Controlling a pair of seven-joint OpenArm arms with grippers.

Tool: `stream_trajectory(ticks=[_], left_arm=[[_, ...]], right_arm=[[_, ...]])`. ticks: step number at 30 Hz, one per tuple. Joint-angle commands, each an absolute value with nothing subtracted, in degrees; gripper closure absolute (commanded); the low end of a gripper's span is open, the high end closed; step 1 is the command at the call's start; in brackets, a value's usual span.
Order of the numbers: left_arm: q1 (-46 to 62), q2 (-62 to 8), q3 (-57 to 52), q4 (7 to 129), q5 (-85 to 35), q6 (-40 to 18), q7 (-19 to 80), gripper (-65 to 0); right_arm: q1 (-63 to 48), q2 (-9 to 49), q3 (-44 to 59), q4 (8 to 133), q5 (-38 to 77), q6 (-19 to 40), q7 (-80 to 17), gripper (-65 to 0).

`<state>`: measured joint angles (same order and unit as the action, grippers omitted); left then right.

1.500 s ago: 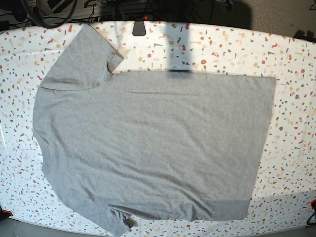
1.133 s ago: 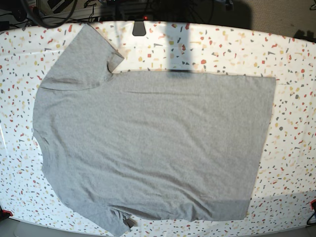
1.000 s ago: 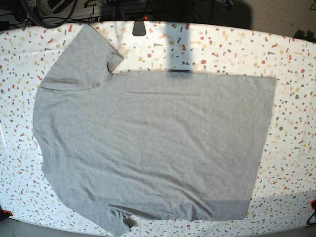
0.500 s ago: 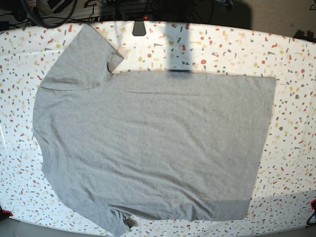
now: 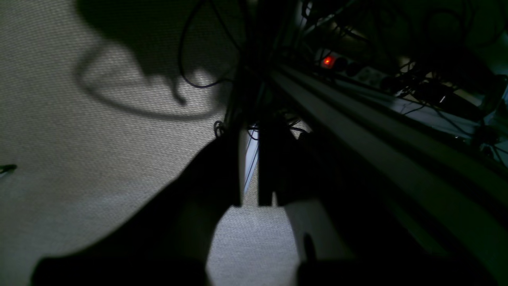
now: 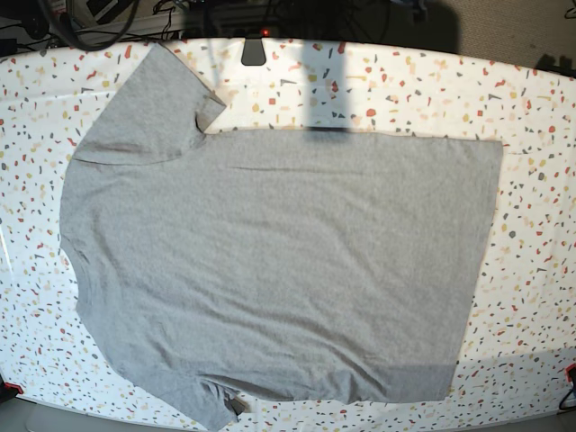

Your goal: Fold the T-shirt properly

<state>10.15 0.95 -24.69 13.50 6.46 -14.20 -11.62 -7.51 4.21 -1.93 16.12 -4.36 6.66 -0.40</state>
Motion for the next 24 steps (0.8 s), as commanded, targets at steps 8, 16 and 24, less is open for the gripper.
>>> stream_trajectory(ticks=[8, 16, 24], left_arm=[[12.3, 0.9, -24.7, 14.6, 6.7, -14.8, -12.1, -6.1], [20.6, 1.4, -24.6, 26.2, 12.7, -15.3, -11.1, -6.1], [32.9, 2.2, -19.9, 45.8, 10.9, -20.6, -6.8, -6.1]], right_arm=[[-11.0, 7.5, -2.0, 18.9, -4.3, 11.6, -0.4, -10.7], [-21.8, 10.1, -2.0, 33.7, -4.3, 11.6, -0.5, -10.7], [-36.1, 14.5, -2.0, 55.4, -3.1, 11.7, -3.5, -10.7]])
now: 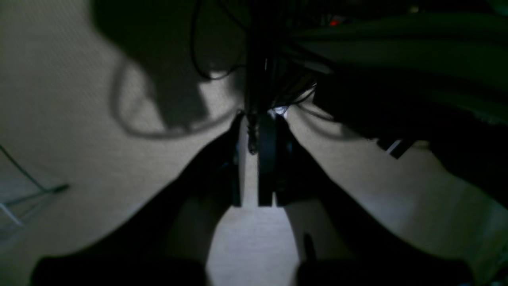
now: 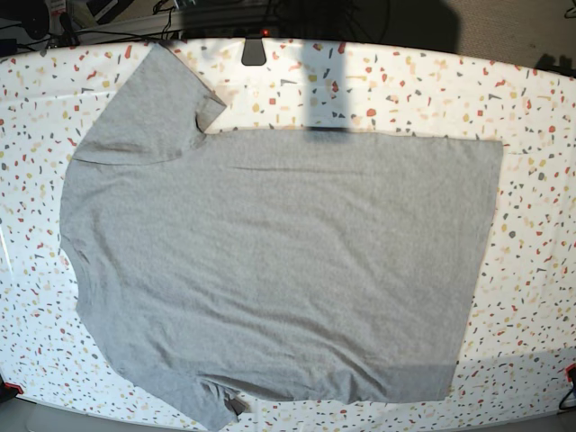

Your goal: Fold the T-shirt properly

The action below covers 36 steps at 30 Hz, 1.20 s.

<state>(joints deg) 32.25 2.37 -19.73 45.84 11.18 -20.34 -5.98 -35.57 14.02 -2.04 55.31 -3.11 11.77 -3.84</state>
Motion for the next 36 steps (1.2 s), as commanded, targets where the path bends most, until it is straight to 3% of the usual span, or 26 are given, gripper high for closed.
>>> stream_trajectory(ticks=[1, 10, 19, 27, 36], left_arm=[[34.8, 2.2, -18.7, 48.6, 10.9, -20.6, -6.4, -6.1], [48.9, 1.4, -9.1, 74.3, 12.4, -20.6, 0.4, -6.1], [57.6, -4.4, -8.4, 96.8, 19.5, -20.6, 8.5, -6.1], [59.2, -13.4, -8.4, 112.2, 22.6, -20.6, 17.7, -6.1], [54.9, -20.6, -8.4, 120.2, 35.1, -20.4, 13.1, -6.3]], right_arm=[[-38.1, 15.4, -2.0, 58.2, -2.1, 11.7, -3.9, -10.7], [-55.8, 25.8, -1.9, 84.2, 2.1, 12.0, -9.7, -10.7], [-69.7, 35.3, 2.8, 102.8, 1.5, 12.0, -15.2, -10.7], [-74.5, 37.1, 17.4, 112.7, 1.5, 12.1, -21.4, -10.7], [-74.3, 39.4, 31.0, 117.0, 1.5, 12.1, -20.3, -10.7]])
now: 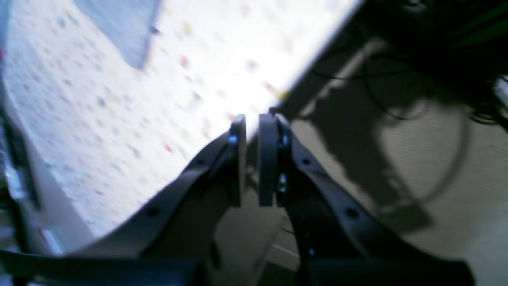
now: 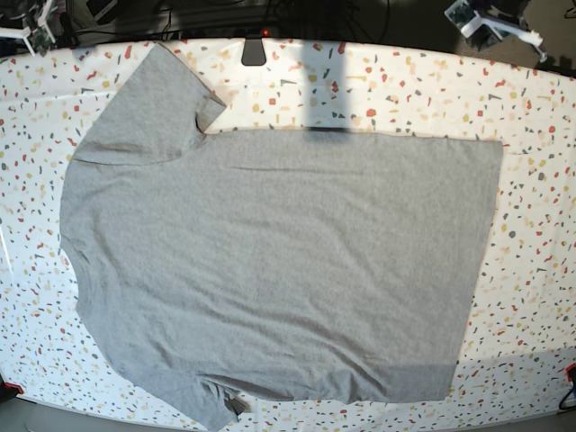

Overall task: Fold the T-shirt properly
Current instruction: 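Reach the left gripper to the grey shirt's corner and pinch the edge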

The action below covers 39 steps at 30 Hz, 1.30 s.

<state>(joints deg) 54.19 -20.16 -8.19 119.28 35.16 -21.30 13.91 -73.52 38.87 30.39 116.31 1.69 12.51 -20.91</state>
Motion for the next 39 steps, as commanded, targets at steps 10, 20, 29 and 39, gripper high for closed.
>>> stream_trajectory(ticks=[10, 20, 29, 39], left_arm=[[42.4, -22.9, -8.4, 117.3, 36.0, -27.2, 7.8, -11.5], [29.2, -23.1, -7.7, 104.5, 36.1, -29.3, 4.5, -20.5], [20.6, -28.5, 1.6, 92.5, 43.4, -28.8, 6.9, -20.5], [18.3, -29.4, 2.4, 88.5, 43.0, -28.4, 7.2, -10.4]], right_arm=[[-74.3, 49.6, 31.1, 117.0, 2.6, 12.1, -20.8, -10.7], [-74.3, 51.1, 31.1, 117.0, 3.7, 12.0, -24.8, -10.7], [-74.3, 51.0, 31.1, 117.0, 3.6, 11.9, -28.8, -10.7], [-74.3, 50.3, 31.1, 117.0, 3.4, 10.5, -28.9, -10.7]])
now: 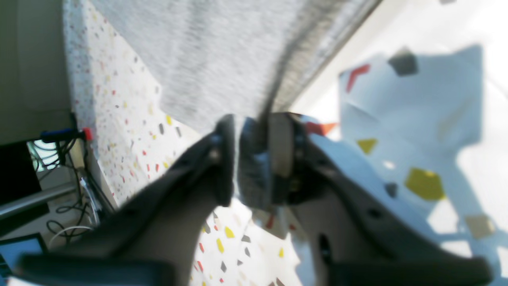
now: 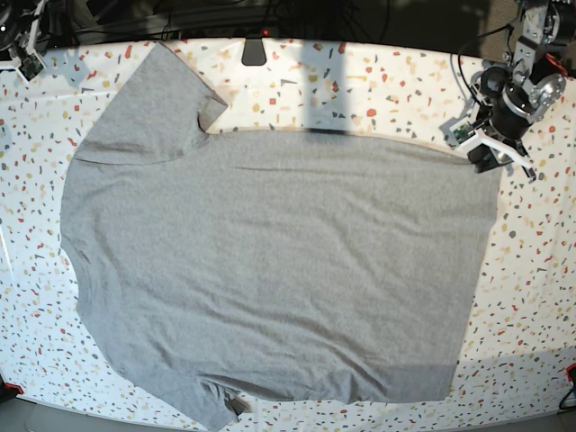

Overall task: Fold the T-shirt properly
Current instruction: 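Reach the left gripper to the grey shirt's corner and pinch the edge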

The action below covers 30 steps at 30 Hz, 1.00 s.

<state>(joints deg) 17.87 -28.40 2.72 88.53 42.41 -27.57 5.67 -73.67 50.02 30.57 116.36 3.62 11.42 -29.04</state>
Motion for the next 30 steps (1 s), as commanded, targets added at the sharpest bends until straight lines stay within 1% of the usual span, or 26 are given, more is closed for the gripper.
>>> stream_trajectory(ticks=[1, 3, 4, 8, 9, 12, 13, 14, 16, 18, 23, 26, 30], left_arm=[[18.2, -29.4, 2.4, 88.5, 42.8, -28.8, 7.2, -7.2], [18.3, -29.4, 2.4, 88.5, 41.5, -28.8, 7.2, -1.5], [18.3, -29.4, 2.4, 88.5, 41.3, -28.8, 7.4, 0.0], [18.3, -28.3, 2.4, 88.5, 41.4, -28.8, 9.7, 0.0], [18.3, -27.7, 2.4, 88.5, 41.4, -28.8, 10.4, 0.0], [18.3, -26.3, 2.4, 88.5, 40.9, -28.7, 10.9, 0.0], [18.2, -26.0, 2.4, 88.5, 39.7, -28.7, 10.9, 0.0], [18.2, -25.9, 2.4, 88.5, 38.5, -28.7, 10.9, 0.0], [18.2, -25.5, 2.4, 88.5, 36.2, -28.7, 10.9, 0.0], [18.2, -25.3, 2.4, 88.6, 34.9, -28.7, 10.9, 0.0], [18.3, -24.5, 2.4, 88.6, 34.9, -28.7, 11.2, 0.0], [18.2, -24.5, 2.4, 88.6, 34.9, -28.7, 12.4, 0.0], [18.2, -24.5, 2.4, 88.6, 34.9, -28.7, 12.4, 0.0]], right_arm=[[-74.3, 50.3, 31.1, 117.0, 3.4, 10.5, -28.9, -10.7], [-74.3, 50.3, 31.1, 117.0, 3.0, 10.5, -28.0, -10.7], [-74.3, 50.3, 31.1, 117.0, 3.0, 10.5, -27.4, -10.7], [-74.3, 50.3, 31.1, 117.0, 3.0, 10.5, -24.7, -10.9], [-74.3, 50.3, 31.1, 117.0, 3.1, 10.5, -24.1, -12.6], [-74.3, 50.3, 31.1, 117.0, 3.1, 10.5, -20.6, -23.7], [-74.3, 50.4, 31.1, 117.0, 3.2, 10.6, -18.6, -26.4], [-74.2, 50.5, 31.1, 117.0, 3.0, 10.7, -16.8, -27.2], [-73.6, 51.1, 31.1, 116.8, 2.0, 11.4, -15.6, -27.2], [-72.3, 52.7, 30.6, 116.2, -1.8, 11.6, -15.5, -27.2], [-69.3, 57.3, 27.0, 113.4, -8.2, 11.5, -15.2, -27.2], [-66.5, 58.7, 22.4, 111.9, -12.2, 11.1, -15.2, -27.2], [-60.6, 58.7, 13.4, 109.7, -18.6, 9.9, -13.9, -27.1]])
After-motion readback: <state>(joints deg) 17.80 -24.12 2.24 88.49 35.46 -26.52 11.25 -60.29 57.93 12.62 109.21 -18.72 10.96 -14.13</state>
